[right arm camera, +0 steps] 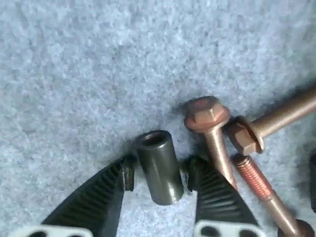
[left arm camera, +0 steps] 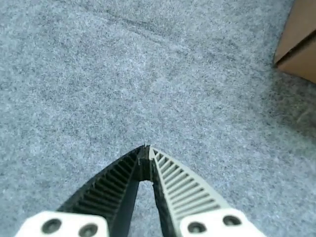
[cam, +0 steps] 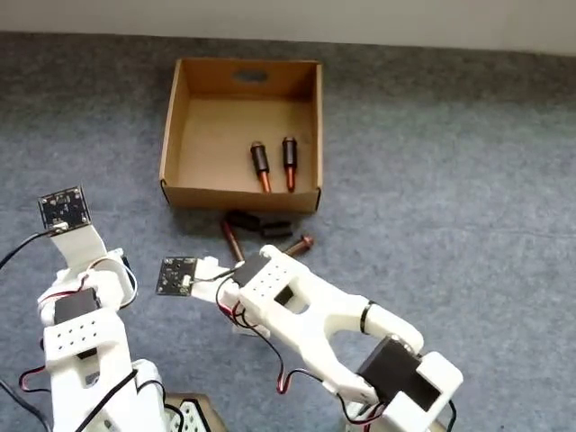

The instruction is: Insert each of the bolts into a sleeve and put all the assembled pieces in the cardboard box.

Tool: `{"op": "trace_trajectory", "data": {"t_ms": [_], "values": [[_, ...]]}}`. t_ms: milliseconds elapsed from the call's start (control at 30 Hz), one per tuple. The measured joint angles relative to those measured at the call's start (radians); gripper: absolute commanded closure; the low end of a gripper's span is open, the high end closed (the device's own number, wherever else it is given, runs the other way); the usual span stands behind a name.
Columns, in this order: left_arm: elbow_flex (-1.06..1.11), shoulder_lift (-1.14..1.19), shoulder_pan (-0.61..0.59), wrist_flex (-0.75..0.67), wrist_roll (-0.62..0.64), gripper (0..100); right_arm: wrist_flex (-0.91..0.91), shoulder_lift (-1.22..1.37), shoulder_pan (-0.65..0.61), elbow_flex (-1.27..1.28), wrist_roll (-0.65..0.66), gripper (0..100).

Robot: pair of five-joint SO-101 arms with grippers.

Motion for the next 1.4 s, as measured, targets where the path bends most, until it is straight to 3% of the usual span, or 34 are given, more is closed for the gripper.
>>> {"op": "trace_trajectory", "data": {"t_ms": [300, 500, 700, 800, 900, 1400], "values": [[0.0, 0.0, 0.0, 0.0, 0.0, 97, 0.012, -0.267, 0.055, 0.097, -0.199, 99.3], [0.0, 0.0, 0.0, 0.0, 0.0, 97, 0.012, -0.463, 0.264, 0.25, -0.295, 99.3], [0.0, 0.0, 0.0, 0.0, 0.0, 97, 0.012, -0.405, 0.486, 0.279, -0.328, 98.5], [0.0, 0.0, 0.0, 0.0, 0.0, 97, 0.012, -0.341, 0.54, 0.281, -0.33, 91.3], [0.0, 0.0, 0.0, 0.0, 0.0, 97, 0.011, -0.29, 0.578, 0.279, -0.33, 84.1], [0.0, 0.0, 0.0, 0.0, 0.0, 97, -0.097, -0.264, 0.592, 0.293, -0.331, 84.0]]}}
